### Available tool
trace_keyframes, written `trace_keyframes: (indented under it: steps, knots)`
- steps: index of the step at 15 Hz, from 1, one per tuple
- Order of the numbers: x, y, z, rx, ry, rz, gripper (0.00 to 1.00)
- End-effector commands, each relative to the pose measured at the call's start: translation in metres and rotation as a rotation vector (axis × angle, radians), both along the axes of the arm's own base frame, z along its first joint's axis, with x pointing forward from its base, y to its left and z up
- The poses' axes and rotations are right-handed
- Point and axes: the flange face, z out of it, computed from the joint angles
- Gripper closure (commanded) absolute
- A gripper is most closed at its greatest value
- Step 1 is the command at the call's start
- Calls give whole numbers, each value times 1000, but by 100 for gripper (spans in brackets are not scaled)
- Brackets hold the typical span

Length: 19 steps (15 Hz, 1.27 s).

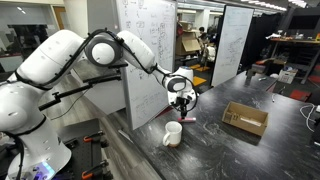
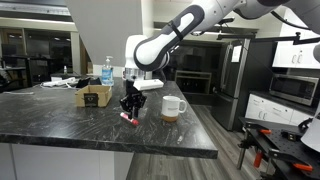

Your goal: Move the marker away from you

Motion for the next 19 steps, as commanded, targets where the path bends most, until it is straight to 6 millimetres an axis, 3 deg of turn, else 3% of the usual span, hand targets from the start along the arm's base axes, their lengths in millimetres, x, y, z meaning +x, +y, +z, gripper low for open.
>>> trace_keyframes:
  steps: [1, 5, 6, 14, 19]
  knots:
    - [1, 6, 16, 28, -17, 4, 33]
    - [-30, 24, 52, 68, -12, -4, 2]
    - [-41, 26, 61, 66, -15, -7, 0]
    - [-154, 37, 146, 25, -25, 10, 0]
    - [-201, 35, 180, -48, -63, 12, 0]
